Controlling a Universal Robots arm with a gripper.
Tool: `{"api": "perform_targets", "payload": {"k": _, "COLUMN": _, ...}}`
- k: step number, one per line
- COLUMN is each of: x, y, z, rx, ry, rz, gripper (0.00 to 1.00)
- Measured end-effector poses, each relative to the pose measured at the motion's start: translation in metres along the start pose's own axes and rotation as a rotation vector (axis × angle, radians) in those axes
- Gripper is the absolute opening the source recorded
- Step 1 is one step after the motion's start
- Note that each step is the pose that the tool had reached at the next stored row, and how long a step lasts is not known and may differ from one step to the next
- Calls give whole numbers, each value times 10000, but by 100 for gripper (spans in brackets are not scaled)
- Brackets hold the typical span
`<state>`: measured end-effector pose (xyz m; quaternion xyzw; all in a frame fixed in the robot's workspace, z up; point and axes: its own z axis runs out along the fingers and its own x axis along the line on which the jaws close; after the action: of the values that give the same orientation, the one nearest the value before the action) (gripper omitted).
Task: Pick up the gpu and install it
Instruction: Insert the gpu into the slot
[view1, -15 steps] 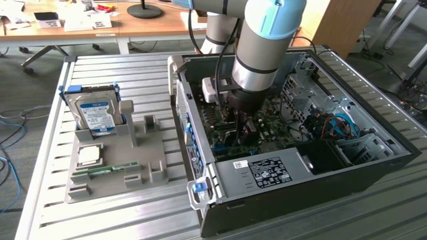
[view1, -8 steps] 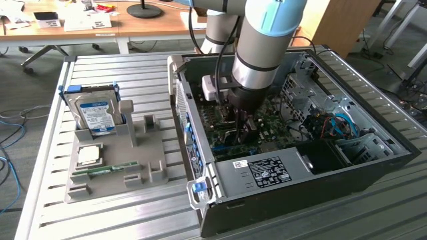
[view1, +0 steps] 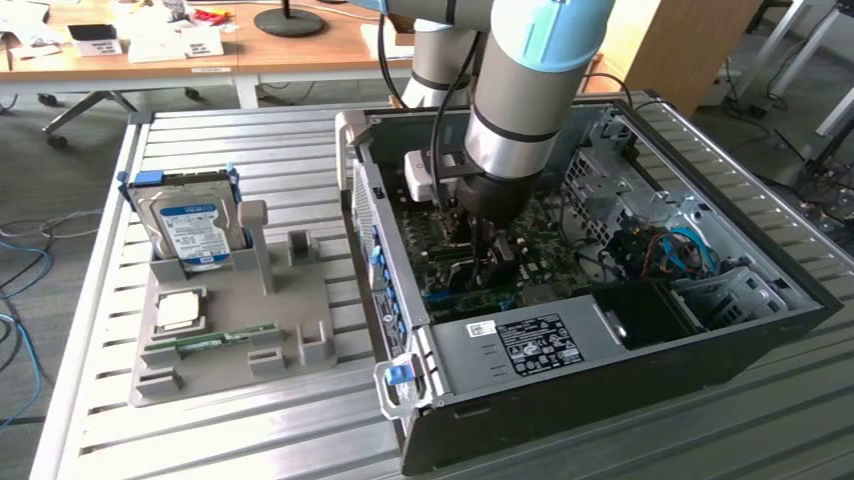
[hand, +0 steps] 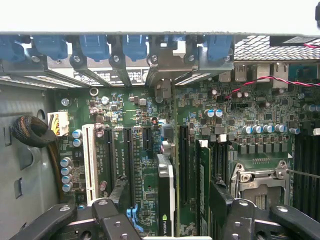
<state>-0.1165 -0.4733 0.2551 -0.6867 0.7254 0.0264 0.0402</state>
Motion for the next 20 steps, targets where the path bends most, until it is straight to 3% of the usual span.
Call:
{"api": "perform_targets", "payload": {"k": 10, "x": -2, "y": 0, "z": -24, "rx": 0, "ry": 1, "rz": 0, "gripper": 75}}
{"api": "perform_targets", "payload": {"k": 20, "x": -15, "y": -2, "z": -154, "rx": 0, "ry": 0, "rz": 1, "gripper": 75}}
